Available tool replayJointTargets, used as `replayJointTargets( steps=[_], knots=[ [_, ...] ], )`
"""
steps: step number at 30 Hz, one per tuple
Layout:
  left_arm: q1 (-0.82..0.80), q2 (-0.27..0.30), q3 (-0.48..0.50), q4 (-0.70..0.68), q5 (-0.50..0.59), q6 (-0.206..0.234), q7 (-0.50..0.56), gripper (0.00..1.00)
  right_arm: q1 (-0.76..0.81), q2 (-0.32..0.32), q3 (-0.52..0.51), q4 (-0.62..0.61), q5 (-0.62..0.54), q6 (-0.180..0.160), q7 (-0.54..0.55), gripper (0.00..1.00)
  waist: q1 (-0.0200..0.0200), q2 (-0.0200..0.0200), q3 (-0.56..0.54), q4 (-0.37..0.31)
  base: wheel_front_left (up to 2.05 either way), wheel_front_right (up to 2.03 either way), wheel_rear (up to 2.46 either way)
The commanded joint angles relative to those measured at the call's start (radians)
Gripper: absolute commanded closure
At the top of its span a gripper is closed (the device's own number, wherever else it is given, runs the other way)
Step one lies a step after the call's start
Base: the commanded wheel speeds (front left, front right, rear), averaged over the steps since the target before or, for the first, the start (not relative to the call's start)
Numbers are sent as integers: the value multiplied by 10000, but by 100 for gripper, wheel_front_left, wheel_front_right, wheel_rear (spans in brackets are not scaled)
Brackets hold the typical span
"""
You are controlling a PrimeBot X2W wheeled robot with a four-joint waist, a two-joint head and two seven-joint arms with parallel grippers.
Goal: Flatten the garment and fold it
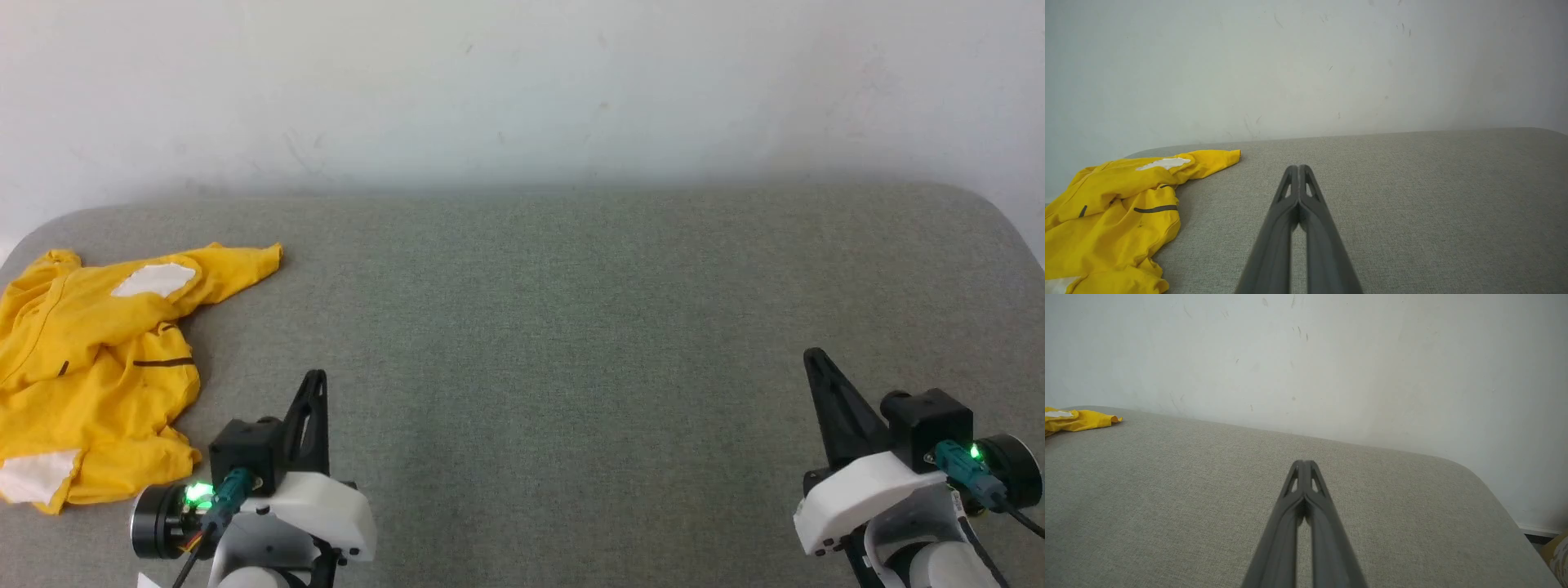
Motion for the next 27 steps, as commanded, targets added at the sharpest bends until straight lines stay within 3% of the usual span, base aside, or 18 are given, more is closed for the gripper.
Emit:
replayJointTargets(
  steps=[1, 4, 5, 27],
  knots=[
    [47, -40, 35, -58, 64, -81, 1, 100, 81, 30, -9, -64, -62, -11, 5, 100, 0, 0, 0, 0, 0, 0, 0],
    [47, -40, 35, -58, 64, -81, 1, 100, 81, 30, -9, -64, -62, -11, 5, 100, 0, 0, 0, 0, 0, 0, 0],
    [0, 0, 0, 0, 0, 0, -1, 0, 0, 0, -3, 0, 1, 0, -1, 0, 0, 0, 0, 0, 0, 0, 0],
    [192, -2, -84, -92, -204, -97, -373, 0, 69, -1, -393, 197, 419, -2, -372, 0, 0, 0, -41, 35, 0, 0, 0]
  ],
)
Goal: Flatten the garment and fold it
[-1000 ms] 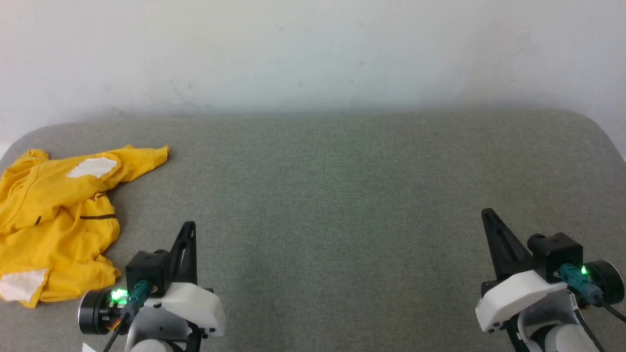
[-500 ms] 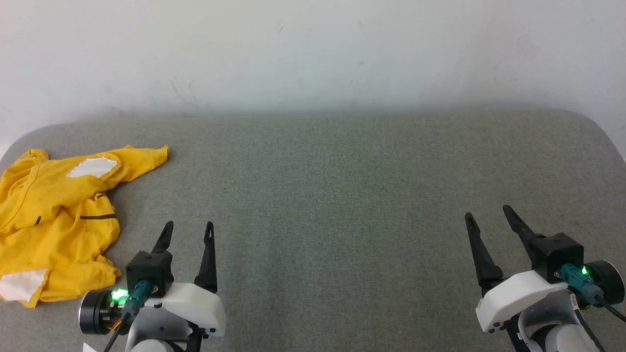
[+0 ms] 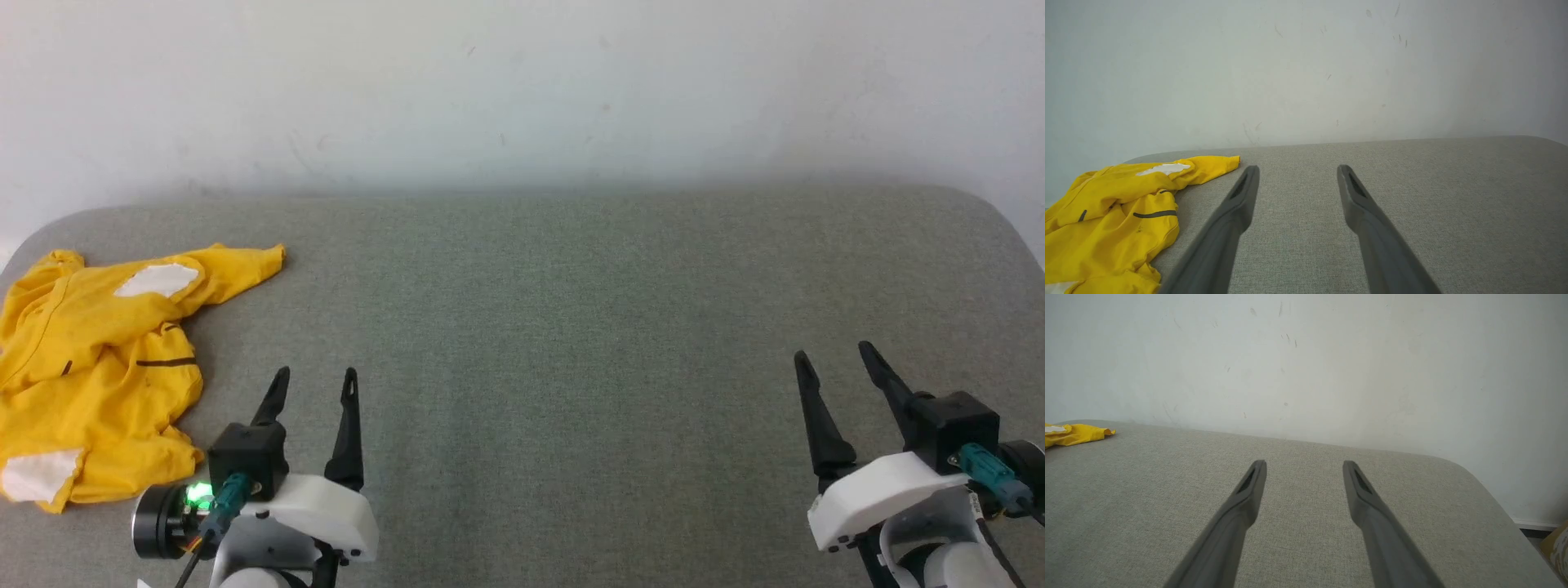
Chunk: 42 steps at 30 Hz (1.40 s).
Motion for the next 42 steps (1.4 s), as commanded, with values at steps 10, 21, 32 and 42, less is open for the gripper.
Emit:
replayJointTargets(
  steps=[10, 21, 32, 42],
  knots=[
    [268, -10, -71, -60, -185, 5, -300, 0, 177, 10, -221, 73, 92, -3, -287, 0, 0, 0, -78, 255, 0, 0, 0],
    [402, -13, -41, -118, -296, 85, -509, 0, 173, 13, -316, 159, 103, -3, -496, 0, 0, 0, -121, 885, 0, 0, 0],
    [626, -17, 109, -206, -402, 82, -739, 0, 144, 16, 30, 280, 152, -4, -726, 0, 0, 0, -183, 1732, 0, 0, 0],
    [711, -20, 128, -234, -557, 156, -948, 0, 30, 19, 358, 430, 159, -5, -935, 0, 0, 0, -126, 2524, 0, 0, 0]
  ],
)
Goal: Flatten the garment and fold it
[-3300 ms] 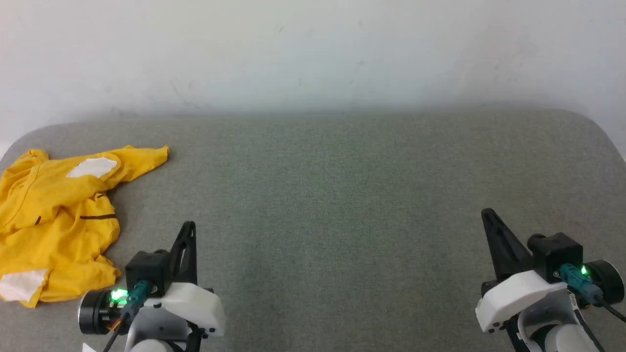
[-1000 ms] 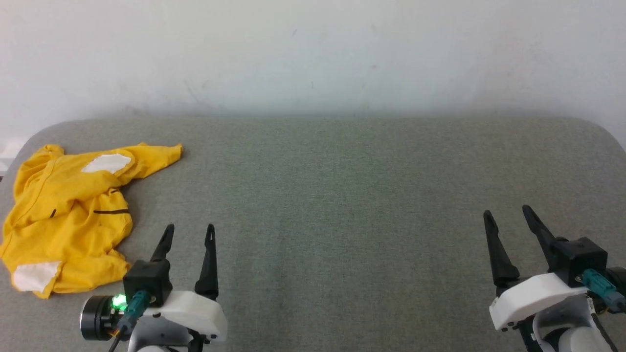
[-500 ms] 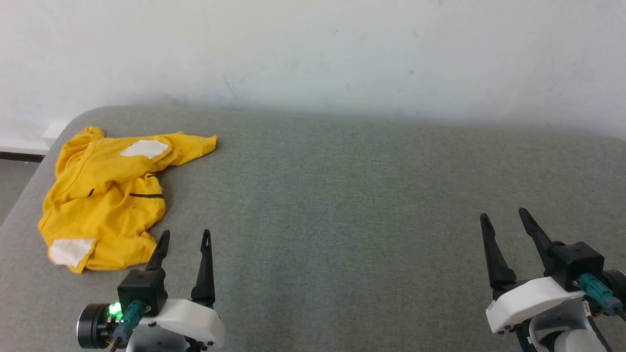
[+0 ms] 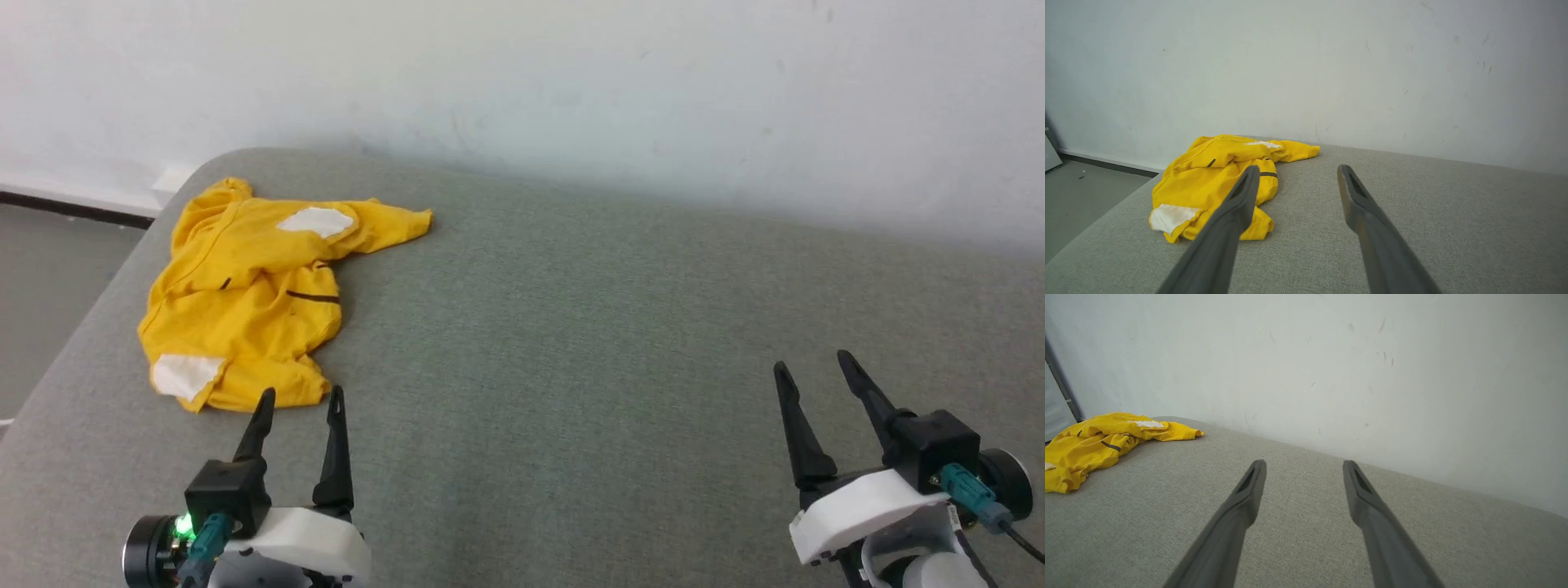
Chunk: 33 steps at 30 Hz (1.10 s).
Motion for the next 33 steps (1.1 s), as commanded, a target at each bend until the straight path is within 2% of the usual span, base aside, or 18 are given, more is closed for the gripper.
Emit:
replayJointTargets(
  steps=[1, 33],
  knots=[
    [118, -21, 37, -28, -105, 48, -94, 0, -83, 17, 24, 59, 75, -5, -91, 0, 0, 0, 21, 261, 0, 0, 0],
    [552, -32, -32, 305, -453, -93, -762, 0, -157, 26, 990, 624, 281, -8, -758, 0, 0, 0, -138, 2601, 0, 0, 0]
  ],
)
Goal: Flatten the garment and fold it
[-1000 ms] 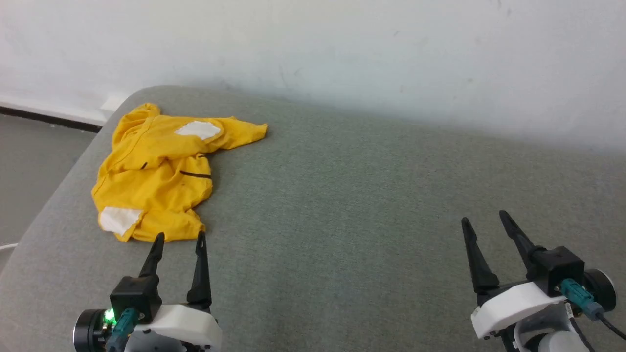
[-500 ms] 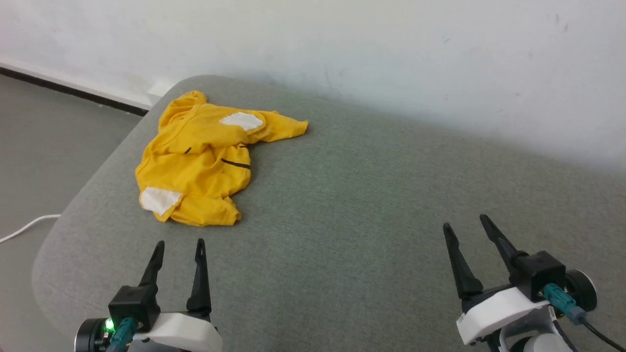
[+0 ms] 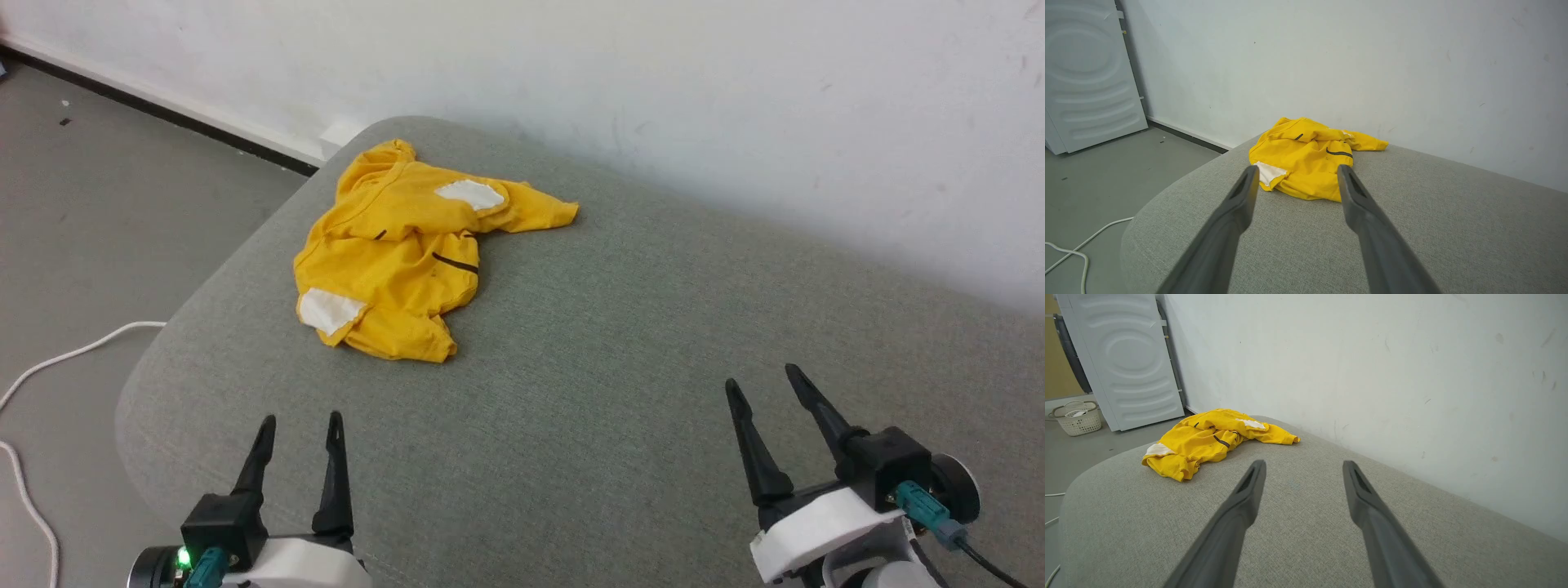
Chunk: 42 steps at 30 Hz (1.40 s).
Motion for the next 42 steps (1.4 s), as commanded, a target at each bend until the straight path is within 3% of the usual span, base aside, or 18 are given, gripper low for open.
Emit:
replayJointTargets(
  steps=[1, 34, 42],
  knots=[
    [130, -30, -18, 17, -48, -88, -93, 0, -126, 23, 31, 71, 86, -8, -117, 0, 0, 0, -23, 194, 0, 0, 0],
    [391, -41, -175, -128, -625, -139, -762, 0, -188, 32, 184, 364, 218, -11, -785, 0, 0, 0, 128, 1577, 0, 0, 0],
    [403, -42, -192, -100, -633, -148, -770, 0, -192, 32, 173, 328, 178, -11, -793, 0, 0, 0, 136, 1557, 0, 0, 0]
  ],
)
